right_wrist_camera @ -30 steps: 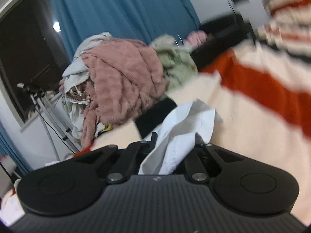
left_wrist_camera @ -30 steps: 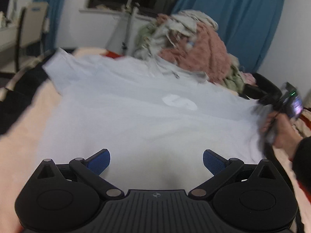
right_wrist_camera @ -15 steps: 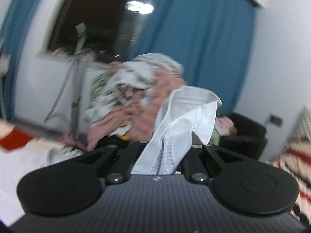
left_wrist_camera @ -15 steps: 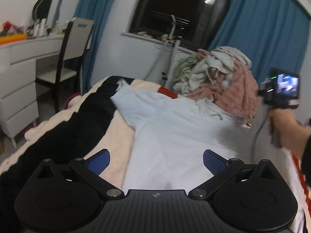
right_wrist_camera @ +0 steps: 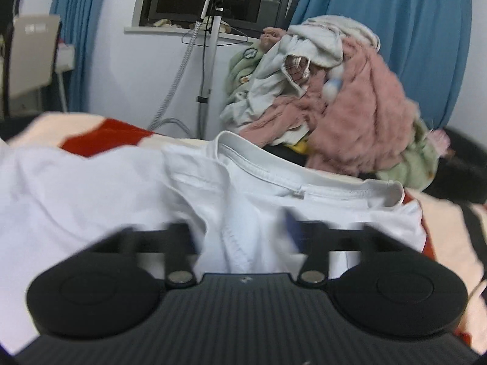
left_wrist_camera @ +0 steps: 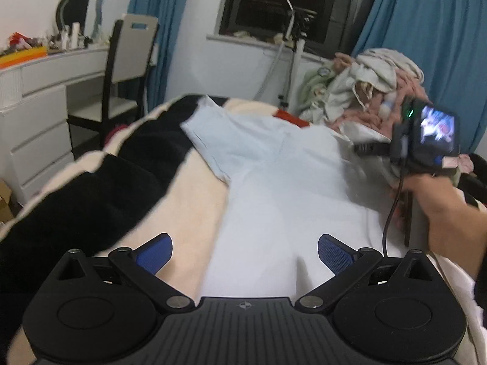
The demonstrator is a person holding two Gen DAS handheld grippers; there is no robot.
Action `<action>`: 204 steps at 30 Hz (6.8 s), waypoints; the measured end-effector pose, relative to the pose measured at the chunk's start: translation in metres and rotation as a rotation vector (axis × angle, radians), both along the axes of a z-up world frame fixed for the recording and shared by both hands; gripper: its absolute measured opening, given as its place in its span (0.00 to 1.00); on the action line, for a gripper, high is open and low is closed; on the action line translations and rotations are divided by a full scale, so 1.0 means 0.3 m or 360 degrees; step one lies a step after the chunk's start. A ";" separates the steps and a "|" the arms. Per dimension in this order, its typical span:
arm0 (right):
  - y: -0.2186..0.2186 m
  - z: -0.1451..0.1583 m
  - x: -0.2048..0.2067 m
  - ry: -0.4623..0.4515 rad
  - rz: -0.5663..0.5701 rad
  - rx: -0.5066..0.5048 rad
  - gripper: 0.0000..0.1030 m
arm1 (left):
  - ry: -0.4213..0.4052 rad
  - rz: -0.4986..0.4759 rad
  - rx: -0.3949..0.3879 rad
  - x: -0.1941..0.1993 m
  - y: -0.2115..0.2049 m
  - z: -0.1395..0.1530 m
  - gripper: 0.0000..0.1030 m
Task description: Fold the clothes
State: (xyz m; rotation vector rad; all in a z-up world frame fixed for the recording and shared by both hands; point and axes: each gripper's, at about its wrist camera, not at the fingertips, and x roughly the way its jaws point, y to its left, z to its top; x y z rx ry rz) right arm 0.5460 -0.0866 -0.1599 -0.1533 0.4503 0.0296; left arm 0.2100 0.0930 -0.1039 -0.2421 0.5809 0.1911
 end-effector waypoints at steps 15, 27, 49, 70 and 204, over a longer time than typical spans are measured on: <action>-0.254 0.364 -0.797 -0.0167 0.0158 0.0467 0.86 | -0.0163 -0.0099 -0.0006 -0.150 -0.050 0.129 1.00; -0.518 0.260 -1.570 -0.0201 -0.0075 0.0641 0.86 | -0.0160 -0.0517 -0.0032 -0.416 -0.268 0.194 0.96; -0.905 0.168 -1.661 -0.0322 -0.0431 0.1189 0.86 | 0.0456 -0.1476 -0.0664 -0.384 -0.817 -0.179 0.26; -0.847 0.166 -1.632 -0.0250 -0.0284 0.1071 0.86 | 0.0460 -0.1129 -0.1045 -0.489 -0.305 0.005 0.00; -0.386 0.243 -0.947 -0.0116 0.0019 0.0559 0.85 | -0.0166 -0.0539 0.0023 -0.318 -0.012 0.181 0.98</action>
